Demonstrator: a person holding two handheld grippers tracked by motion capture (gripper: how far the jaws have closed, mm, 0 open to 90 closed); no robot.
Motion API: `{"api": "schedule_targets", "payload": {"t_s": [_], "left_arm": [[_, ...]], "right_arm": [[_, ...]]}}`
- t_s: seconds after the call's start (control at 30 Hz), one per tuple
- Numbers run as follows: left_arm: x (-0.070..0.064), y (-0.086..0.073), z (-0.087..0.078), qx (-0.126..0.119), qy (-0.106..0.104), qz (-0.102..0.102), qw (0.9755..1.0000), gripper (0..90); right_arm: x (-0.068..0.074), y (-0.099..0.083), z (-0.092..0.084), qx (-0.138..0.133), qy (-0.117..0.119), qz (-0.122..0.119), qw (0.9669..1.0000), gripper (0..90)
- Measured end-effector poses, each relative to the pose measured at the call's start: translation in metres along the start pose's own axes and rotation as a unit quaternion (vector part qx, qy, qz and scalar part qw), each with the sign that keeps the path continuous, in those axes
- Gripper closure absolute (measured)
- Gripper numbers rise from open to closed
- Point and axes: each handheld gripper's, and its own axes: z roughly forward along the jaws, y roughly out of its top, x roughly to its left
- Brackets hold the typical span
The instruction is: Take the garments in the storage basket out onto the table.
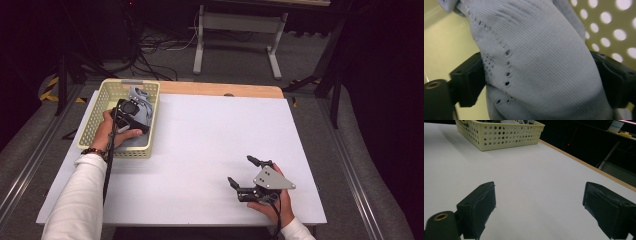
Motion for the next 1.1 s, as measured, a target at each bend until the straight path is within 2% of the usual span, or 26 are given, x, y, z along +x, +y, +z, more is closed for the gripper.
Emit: {"api": "schedule_targets", "payload": {"t_s": [0.03,0.1,0.17,0.27,0.3,0.33,0.37,0.4,0.63,0.7,0.73,0.77,0.8,0.83,0.87,0.9,0.93,0.97,1.0,1.1], "left_arm": [[0.0,0.001,0.001,0.007,-0.007,-0.001,0.9999,15.5],[0.0,0.001,0.002,0.011,-0.007,0.0,0.9999,22.2],[-0.004,0.003,0.003,0.026,-0.007,0.023,0.9994,32.1],[-0.006,0.004,0.004,0.027,-0.002,0.021,0.9994,44.6],[-0.006,0.005,0.003,0.029,0.001,0.022,0.9993,44.6],[-0.007,0.005,0.002,0.028,0.008,0.019,0.9994,48.5],[-0.005,0.005,0.0,0.027,0.016,0.013,0.9994,58.4],[-0.005,0.005,0.0,0.027,0.016,0.013,0.9994,61.0],[-0.005,0.005,-0.006,0.008,0.028,0.008,0.9995,67.0],[-0.003,0.004,-0.012,-0.01,0.03,0.001,0.9995,67.9],[0.0,0.003,-0.02,-0.033,0.027,-0.008,0.999,68.3],[0.0,0.003,-0.02,-0.033,0.027,-0.008,0.999,68.5],[0.001,0.001,-0.028,-0.061,0.031,-0.019,0.9975,68.8],[0.001,0.0,-0.032,-0.075,0.034,-0.025,0.9963,68.9],[0.001,0.0,-0.032,-0.075,0.034,-0.025,0.9963,69.0],[0.001,-0.002,-0.041,-0.11,0.032,-0.033,0.9928,69.2],[0.001,-0.003,-0.045,-0.129,0.029,-0.039,0.9905,69.3],[0.001,-0.003,-0.045,-0.129,0.029,-0.039,0.9905,69.4],[-0.002,-0.004,-0.055,-0.16,0.026,-0.043,0.9858,69.5],[-0.01,-0.005,-0.068,-0.194,0.026,-0.035,0.9801,69.6]], "right_arm": [[0.0,0.0,0.0,0.001,0.001,0.0,1.0,11.9],[0.0,0.0,0.001,0.002,0.003,-0.001,1.0,11.9],[0.001,-0.001,0.001,0.004,0.005,-0.001,1.0,11.9],[0.002,-0.001,0.003,0.008,0.007,-0.003,0.9999,11.9],[0.002,-0.001,0.003,0.008,0.007,-0.003,0.9999,11.9],[0.002,-0.001,0.003,0.01,0.009,-0.002,0.9999,11.9],[0.003,-0.001,0.003,0.013,0.01,-0.006,0.9999,12.0],[0.003,-0.001,0.003,0.012,0.01,-0.006,0.9999,12.0],[0.003,-0.001,0.003,0.01,0.007,-0.008,0.9999,12.4],[0.002,0.0,0.002,0.009,0.003,-0.007,0.9999,12.6],[0.001,0.0,0.002,0.008,0.001,-0.008,0.9999,12.6],[0.001,0.0,0.001,0.007,-0.001,-0.009,0.9999,12.6],[0.0,0.0,0.001,0.006,-0.003,-0.008,0.9999,12.7],[-0.001,0.0,0.001,0.005,-0.005,-0.005,1.0,12.8],[-0.001,0.0,0.001,0.005,-0.005,-0.005,1.0,12.8],[-0.003,0.0,0.0,0.005,-0.006,-0.003,1.0,12.8],[-0.003,0.0,0.0,0.005,-0.008,-0.005,0.9999,12.8],[-0.003,0.001,-0.001,0.004,-0.011,-0.006,0.9999,12.8],[-0.004,0.001,-0.001,0.003,-0.011,-0.005,0.9999,12.9],[-0.005,0.001,-0.003,0.001,-0.017,-0.007,0.9998,12.9]]}}
